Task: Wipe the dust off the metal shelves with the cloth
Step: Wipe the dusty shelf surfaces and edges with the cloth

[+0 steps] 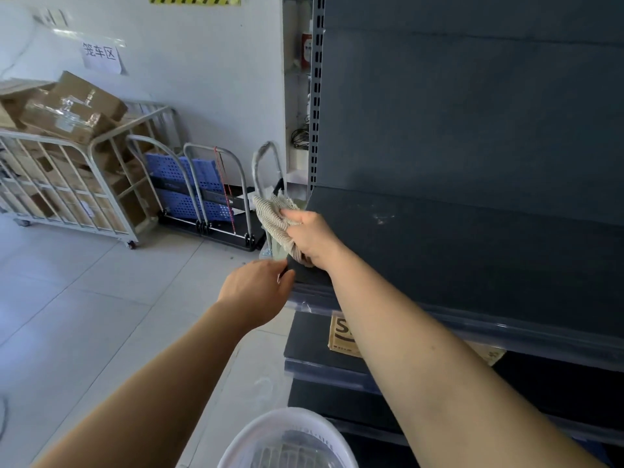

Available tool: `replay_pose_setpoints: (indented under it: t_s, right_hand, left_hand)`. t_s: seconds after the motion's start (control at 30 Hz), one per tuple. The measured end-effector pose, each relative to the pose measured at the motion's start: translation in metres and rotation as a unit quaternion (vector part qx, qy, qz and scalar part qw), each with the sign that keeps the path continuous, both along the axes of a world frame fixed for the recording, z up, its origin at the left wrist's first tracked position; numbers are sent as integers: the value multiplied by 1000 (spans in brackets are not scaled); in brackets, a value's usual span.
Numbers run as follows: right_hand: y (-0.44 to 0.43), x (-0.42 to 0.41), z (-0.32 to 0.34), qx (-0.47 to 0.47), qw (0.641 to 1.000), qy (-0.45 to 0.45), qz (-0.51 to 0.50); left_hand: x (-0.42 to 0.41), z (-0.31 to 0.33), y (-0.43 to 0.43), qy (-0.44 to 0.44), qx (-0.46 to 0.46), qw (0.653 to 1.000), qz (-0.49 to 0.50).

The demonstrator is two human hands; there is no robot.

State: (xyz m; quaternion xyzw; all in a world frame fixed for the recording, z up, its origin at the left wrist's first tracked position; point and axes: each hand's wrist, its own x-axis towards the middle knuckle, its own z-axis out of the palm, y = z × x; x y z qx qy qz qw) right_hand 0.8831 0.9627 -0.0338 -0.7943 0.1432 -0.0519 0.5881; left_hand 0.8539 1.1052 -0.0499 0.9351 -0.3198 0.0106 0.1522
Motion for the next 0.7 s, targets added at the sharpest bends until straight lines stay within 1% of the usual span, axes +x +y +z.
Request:
replay_pose_setpoints:
  t_s: [0.07, 0.1, 0.13, 0.23, 0.3, 0.33, 0.4, 0.47, 0.53, 0.57, 0.6, 0.67, 0.7]
  right_hand:
    - [-9, 4, -1, 72, 997, -29, -29]
    - [-18, 4, 2, 95, 993, -45, -50]
    - [-29, 2, 5, 94, 991, -62, -74]
    - [-77, -10, 18, -7, 984, -94, -149]
    - [-124, -24, 22, -67, 977, -105, -175]
    - [-150, -33, 21, -119, 969, -82, -199]
    - [-206, -56, 13, -221, 934, 15, -280]
    - [-250, -83, 3, -256, 894, 97, -355]
    - [-268, -101, -4, -250, 871, 161, -391]
    - [-268, -103, -7, -245, 869, 163, -399]
    - [-265, -100, -8, -262, 873, 140, -386]
    - [-250, -86, -12, -346, 889, 93, -285]
    - [-239, -75, -14, -384, 890, 77, -232]
  left_hand:
    - [0, 2, -2, 3, 6, 1000, 7]
    - [0, 4, -3, 3, 12, 1000, 10]
    - [1, 5, -4, 2, 18, 1000, 12]
    - [4, 10, -12, 1, 24, 1000, 21]
    - [5, 14, -23, 3, 18, 1000, 20]
    - [5, 15, -30, 4, 19, 1000, 17]
    - [6, 17, -45, 10, 27, 999, 14]
    - [9, 18, -59, 11, 35, 999, 16]
    - [12, 17, -69, 7, 41, 999, 18]
    - [13, 17, -73, 2, 47, 999, 17]
    - [14, 16, -76, -6, 55, 998, 14]
    - [16, 14, -78, -19, 66, 998, 6]
    - [17, 13, -77, -22, 68, 997, 2]
